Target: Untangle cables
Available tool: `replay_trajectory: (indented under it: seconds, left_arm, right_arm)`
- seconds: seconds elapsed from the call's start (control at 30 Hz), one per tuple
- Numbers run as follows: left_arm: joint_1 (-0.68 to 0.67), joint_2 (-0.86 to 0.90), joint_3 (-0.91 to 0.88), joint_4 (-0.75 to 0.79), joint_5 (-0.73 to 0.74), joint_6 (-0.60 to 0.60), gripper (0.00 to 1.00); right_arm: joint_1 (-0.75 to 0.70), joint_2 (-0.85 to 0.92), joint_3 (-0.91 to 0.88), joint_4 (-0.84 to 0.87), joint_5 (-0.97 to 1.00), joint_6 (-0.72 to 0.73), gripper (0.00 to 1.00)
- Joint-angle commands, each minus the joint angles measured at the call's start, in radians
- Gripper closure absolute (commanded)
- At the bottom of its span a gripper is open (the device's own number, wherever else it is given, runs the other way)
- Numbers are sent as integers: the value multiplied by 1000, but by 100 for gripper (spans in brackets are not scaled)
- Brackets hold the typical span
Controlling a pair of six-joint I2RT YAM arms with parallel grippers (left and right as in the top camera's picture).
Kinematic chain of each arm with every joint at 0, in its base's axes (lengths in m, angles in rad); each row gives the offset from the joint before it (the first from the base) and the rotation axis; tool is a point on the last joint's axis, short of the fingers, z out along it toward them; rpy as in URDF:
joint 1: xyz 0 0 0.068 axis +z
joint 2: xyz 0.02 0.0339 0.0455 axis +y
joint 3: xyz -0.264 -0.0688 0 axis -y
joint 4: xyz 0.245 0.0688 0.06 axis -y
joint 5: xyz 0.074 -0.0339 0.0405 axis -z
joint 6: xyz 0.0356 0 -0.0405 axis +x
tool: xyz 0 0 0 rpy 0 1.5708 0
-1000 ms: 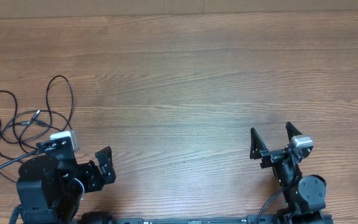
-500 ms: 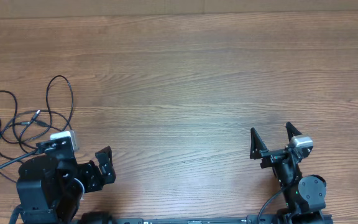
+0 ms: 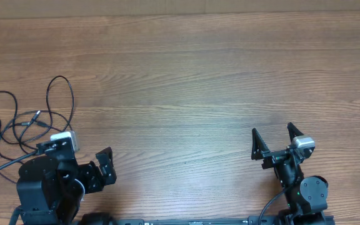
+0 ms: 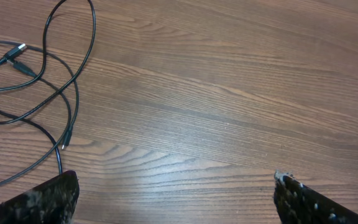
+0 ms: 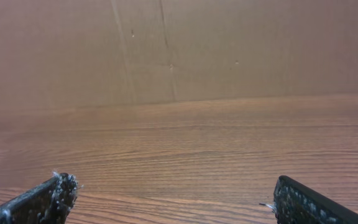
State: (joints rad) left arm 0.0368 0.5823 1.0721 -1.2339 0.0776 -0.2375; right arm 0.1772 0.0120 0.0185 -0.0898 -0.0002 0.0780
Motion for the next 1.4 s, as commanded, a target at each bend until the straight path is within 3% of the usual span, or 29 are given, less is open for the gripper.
replay_trajectory:
  seconds: [0.0,0.27,0.73,1.1,1.37]
  left_arm:
    - [2,-26,-12,0,-16,-9,1]
    - [2,-187,-154,92,-60,-2,0]
    - [2,-572,-669,639,-55,6,0]
    - [2,-579,-830,1004,47,214,0]
    - [2,-579,-972,1291,48,242,1]
  right_arm:
    - [-5,-9,-11,6,-1,-1,0]
    - [-5,-9,-11,6,-1,-1,0]
    - [-5,-9,-11,6,-1,-1,0]
    - [-5,-9,-11,6,-1,-1,0]
    - [-5,-9,-11,6,-1,-1,0]
